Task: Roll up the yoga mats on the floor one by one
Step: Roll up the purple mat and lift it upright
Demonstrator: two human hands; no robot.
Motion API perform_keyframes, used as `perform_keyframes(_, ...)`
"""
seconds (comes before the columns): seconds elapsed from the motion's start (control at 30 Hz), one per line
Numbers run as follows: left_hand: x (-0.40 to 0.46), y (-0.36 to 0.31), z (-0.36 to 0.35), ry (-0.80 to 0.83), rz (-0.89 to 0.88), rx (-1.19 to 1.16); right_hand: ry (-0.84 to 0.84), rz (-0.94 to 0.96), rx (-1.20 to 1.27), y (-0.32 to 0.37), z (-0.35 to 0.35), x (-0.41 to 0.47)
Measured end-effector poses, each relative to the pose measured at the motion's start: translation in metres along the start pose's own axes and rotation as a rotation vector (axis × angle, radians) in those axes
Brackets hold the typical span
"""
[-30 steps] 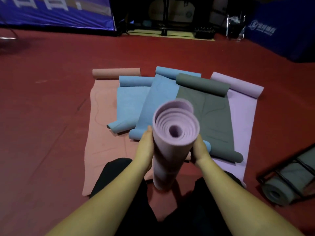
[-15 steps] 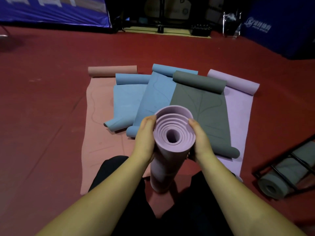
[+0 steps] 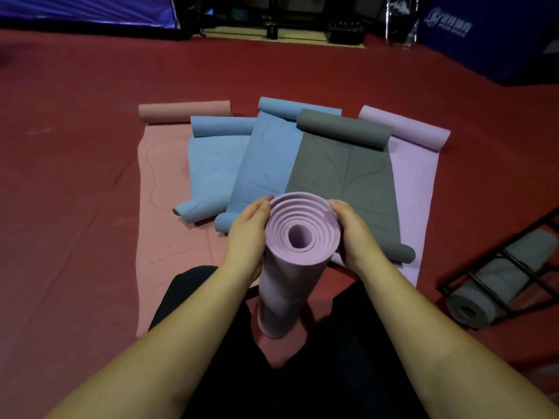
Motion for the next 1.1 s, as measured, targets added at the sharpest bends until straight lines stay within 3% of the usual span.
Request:
perform_keyframes(0.33, 0.0, -0.022, -0.016, 0.039, -0.046, -0.152, -0.022, 0.124, 0.03, 0.044, -0.007, -0.015)
perform_keyframes(0.6, -0.004, 0.031, -0.018, 0.036, 0.101, -0.083, -0.048, -0.054, -0.033, -0.019, 0.006, -0.017)
perform_keyframes(0.73, -0.001, 0.02, -0.028, 0.06, 0.091, -0.156, -0.03, -0.014, 0.065, -0.008, 0.006, -0.014)
perform_keyframes(1.1, 0.016, 0.04, -0.024, 0.078, 0.109, -0.011, -0.07, 0.004, -0.131, -0.014, 0.025, -0.001)
Point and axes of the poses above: each hand's wrist, its own x-axis towards the middle knuckle, its own z-axis out of the back of the hand, y = z × x, the point moved 8 cm from there along x, towards the middle knuckle, and after that the axes turned 12 degrees about y, right-handed, at the moved point
